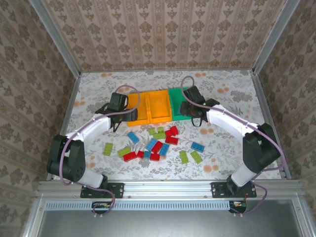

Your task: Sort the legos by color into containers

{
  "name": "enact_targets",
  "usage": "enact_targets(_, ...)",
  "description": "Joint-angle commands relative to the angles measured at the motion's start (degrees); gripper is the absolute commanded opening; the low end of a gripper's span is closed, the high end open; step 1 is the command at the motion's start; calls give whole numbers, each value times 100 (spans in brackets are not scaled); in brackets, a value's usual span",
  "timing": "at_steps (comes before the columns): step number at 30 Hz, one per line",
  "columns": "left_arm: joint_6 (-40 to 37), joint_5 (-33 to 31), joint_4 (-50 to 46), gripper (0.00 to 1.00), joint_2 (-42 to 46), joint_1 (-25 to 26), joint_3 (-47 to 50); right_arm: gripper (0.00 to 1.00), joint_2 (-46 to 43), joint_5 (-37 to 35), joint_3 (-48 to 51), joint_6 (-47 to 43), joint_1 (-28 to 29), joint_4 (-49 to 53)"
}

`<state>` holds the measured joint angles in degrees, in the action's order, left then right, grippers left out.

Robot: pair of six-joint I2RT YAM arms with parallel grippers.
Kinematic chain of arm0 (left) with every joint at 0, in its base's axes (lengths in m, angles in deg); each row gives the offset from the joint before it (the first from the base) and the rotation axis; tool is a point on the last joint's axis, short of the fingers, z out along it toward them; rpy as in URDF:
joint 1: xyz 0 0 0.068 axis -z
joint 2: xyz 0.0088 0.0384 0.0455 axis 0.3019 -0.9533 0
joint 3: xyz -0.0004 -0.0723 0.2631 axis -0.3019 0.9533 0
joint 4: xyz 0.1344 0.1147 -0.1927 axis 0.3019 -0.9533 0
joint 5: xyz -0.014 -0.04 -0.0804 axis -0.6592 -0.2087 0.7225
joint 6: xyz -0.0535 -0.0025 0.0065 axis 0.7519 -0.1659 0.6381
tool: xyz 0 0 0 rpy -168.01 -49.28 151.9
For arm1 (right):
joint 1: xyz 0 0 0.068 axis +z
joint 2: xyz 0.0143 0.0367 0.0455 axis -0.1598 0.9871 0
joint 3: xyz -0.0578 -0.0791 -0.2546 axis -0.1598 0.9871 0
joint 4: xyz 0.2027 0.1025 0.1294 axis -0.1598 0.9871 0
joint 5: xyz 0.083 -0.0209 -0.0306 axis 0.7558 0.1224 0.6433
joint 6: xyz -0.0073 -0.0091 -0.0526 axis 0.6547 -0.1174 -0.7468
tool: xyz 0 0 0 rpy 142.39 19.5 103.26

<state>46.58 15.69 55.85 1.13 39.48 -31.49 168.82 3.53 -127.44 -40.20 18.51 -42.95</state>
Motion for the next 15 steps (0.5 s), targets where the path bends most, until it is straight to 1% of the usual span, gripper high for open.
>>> enact_targets(1, -103, -145, -12, 92, 200, 66, 122, 33, 532, 128, -489, -226, -126, -98)
enact_targets(4, 96, -223, -238, 92, 222, 98, 124, 35, 1007, 129, -961, -274, -210, -17)
enact_targets(9, 482, -288, -450, 92, 346, 206, 322, 44, 1641, -90, -1592, -414, -239, 237)
enact_targets(12, 645, -286, -470, 92, 475, 305, 503, 44, 1819, -117, -1734, -433, -265, 271)
enact_targets(15, 909, -283, -683, 93, 538, 381, 564, 46, 1845, -60, -1773, -373, -272, 317)
